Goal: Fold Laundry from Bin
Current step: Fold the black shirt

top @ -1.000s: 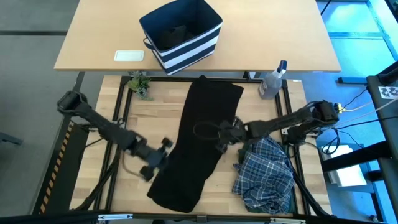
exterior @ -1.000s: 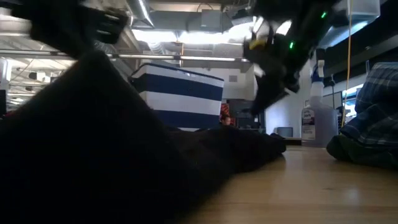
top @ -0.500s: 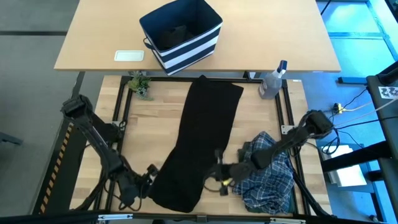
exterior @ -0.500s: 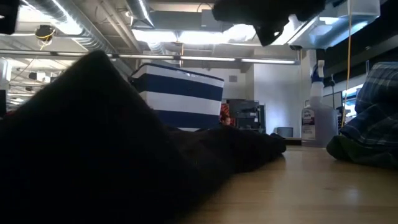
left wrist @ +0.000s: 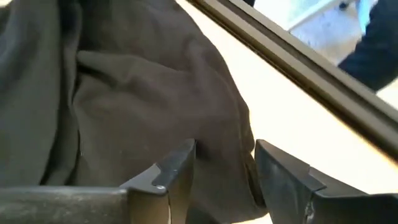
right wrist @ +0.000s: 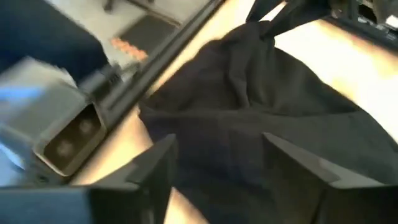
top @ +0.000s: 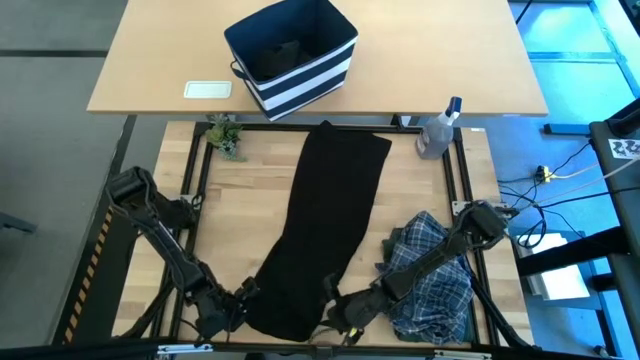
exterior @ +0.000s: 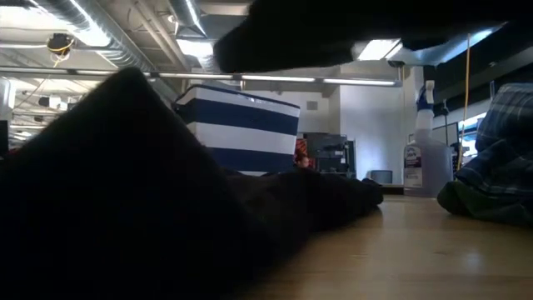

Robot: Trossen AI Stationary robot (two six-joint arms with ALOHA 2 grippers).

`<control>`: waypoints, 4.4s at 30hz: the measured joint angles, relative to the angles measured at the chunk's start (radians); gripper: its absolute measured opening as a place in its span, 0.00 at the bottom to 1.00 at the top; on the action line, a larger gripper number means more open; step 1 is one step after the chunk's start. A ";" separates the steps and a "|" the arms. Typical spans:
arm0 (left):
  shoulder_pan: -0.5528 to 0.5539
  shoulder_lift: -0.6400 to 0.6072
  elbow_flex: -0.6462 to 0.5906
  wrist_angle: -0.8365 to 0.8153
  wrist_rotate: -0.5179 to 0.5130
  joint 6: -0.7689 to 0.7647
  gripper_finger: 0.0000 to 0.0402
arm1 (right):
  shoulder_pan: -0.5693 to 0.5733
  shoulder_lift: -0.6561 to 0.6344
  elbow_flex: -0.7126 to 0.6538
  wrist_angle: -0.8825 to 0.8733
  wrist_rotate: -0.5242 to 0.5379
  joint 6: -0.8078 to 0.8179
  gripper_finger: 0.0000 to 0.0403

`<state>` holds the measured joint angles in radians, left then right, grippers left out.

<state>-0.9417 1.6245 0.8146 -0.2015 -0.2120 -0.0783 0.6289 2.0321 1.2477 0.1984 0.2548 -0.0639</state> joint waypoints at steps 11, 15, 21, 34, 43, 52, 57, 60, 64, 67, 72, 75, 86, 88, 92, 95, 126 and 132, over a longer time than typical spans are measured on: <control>-0.021 -0.028 0.063 -0.309 0.021 0.065 0.42 | 0.018 0.125 0.099 -0.123 0.127 -0.277 0.77; -0.032 -0.028 0.081 -0.406 -0.010 0.121 0.42 | 0.013 0.154 0.099 -0.117 0.156 -0.302 0.77; -0.047 -0.028 0.030 -0.377 -0.066 0.191 0.42 | 0.013 0.166 0.103 -0.124 0.161 -0.307 0.77; -0.037 -0.028 -0.020 -0.139 -0.163 0.351 0.42 | 0.012 0.170 0.125 -0.148 0.257 -0.265 0.78; -0.061 -0.027 -0.035 -0.244 -0.079 0.362 0.42 | 0.012 0.170 0.125 -0.154 0.266 -0.208 0.78; -0.063 -0.019 -0.035 -0.101 -0.106 0.412 0.42 | -0.008 0.170 0.125 -0.150 0.259 -0.192 0.78; -0.036 0.032 -0.035 -0.038 -0.101 0.474 0.42 | -0.016 0.170 0.125 -0.149 0.259 -0.192 0.78; -0.032 0.062 -0.031 -0.002 -0.097 0.481 0.42 | -0.015 0.170 0.125 -0.149 0.262 -0.195 0.78; -0.032 0.077 -0.030 0.017 -0.102 0.481 0.42 | -0.013 0.170 0.125 -0.147 0.265 -0.194 0.78; -0.032 0.079 -0.030 0.029 -0.107 0.478 0.40 | 0.000 0.166 0.125 -0.149 0.261 -0.199 0.78; -0.032 0.080 -0.032 0.029 -0.104 0.447 0.33 | 0.034 0.162 0.164 -0.228 0.221 -0.203 0.78; -0.032 0.081 -0.032 0.028 -0.103 0.447 0.29 | 0.058 0.161 0.223 -0.359 0.226 -0.204 0.78; -0.029 0.083 -0.034 0.044 -0.118 0.447 0.25 | 0.060 0.188 0.260 -0.375 0.233 -0.205 0.78; -0.029 0.084 -0.035 0.052 -0.119 0.447 0.25 | 0.058 0.204 0.262 -0.367 0.232 -0.207 0.77; -0.024 0.084 -0.035 0.067 -0.119 0.447 0.25 | 0.054 0.220 0.263 -0.334 0.243 -0.247 0.77; -0.024 0.085 -0.036 0.079 -0.133 0.444 0.24 | 0.050 0.224 0.262 -0.309 0.258 -0.251 0.69; -0.115 0.048 0.259 -0.129 -0.356 -0.052 0.00 | 0.139 0.209 0.475 -0.447 0.411 0.179 0.02; -0.115 0.048 0.352 -0.187 -0.431 -0.056 0.00 | 0.158 0.209 0.560 -0.562 0.500 0.250 0.02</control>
<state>-1.0569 1.6722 1.1668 -0.3889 -0.6426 -0.1345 0.7873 2.2410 1.8079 -0.3632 0.7546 0.1864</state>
